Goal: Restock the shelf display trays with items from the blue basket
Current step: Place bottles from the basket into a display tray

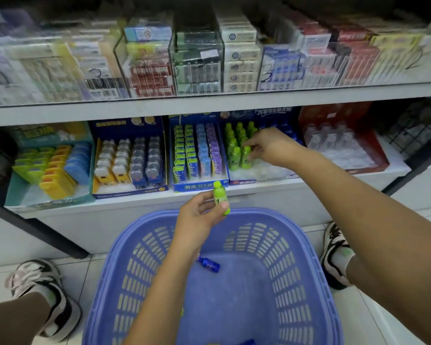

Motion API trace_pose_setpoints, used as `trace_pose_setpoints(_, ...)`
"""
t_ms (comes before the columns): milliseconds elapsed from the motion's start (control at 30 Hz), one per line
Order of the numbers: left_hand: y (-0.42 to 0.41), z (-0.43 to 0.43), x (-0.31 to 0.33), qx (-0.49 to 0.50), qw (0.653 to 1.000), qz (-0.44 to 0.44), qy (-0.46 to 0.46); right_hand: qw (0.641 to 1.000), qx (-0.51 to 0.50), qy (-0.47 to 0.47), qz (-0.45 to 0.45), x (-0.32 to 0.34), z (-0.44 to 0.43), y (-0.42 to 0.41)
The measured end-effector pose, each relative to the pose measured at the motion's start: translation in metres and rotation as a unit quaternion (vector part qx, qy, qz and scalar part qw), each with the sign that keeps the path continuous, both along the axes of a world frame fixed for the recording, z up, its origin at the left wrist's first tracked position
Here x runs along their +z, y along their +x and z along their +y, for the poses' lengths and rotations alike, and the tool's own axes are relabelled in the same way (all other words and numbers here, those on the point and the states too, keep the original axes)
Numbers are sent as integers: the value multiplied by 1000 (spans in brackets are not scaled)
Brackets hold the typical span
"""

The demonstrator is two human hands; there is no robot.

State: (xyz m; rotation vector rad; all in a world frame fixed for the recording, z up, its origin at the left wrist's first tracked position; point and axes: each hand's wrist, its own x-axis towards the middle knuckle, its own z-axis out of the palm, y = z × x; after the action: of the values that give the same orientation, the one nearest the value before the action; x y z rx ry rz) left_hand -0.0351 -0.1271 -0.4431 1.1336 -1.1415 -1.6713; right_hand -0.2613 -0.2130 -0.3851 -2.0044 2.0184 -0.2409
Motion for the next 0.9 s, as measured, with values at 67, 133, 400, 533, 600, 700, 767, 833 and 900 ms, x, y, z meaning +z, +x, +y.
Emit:
trace_pose_setpoints(67,1,-2,-1,-7,999,-37,-22,1000,-5,11,0,0,0,2)
trace_pose_setpoints(133,1,-3,1,-9,999,-42,-29,1000,-18,21,-11,1,1,4)
trace_pose_setpoints(400,-12,-4,6,10,995,-39,-93,977,-45,-100,-184,29,46,21)
trace_pose_setpoints(533,-30,-11,17,1,992,-30,-123,940,4,-1,-342,38,80,35)
trace_pose_setpoints(600,-41,-17,23,-6,988,-26,-151,935,-17,-28,-354,35,84,33)
trace_pose_setpoints(700,-56,-22,27,-19,981,-61,-184,930,-61,-82,-353,26,80,16)
trace_pose_setpoints(767,-64,-25,23,-53,950,-199,-235,939,-99,-134,-300,17,74,2)
trace_pose_setpoints(833,-68,-24,14,-117,876,-360,-300,945,-132,-178,-239,6,67,-9)
trace_pose_setpoints(900,-69,-22,4,-172,819,-431,-336,953,-133,-189,-194,-6,61,-13)
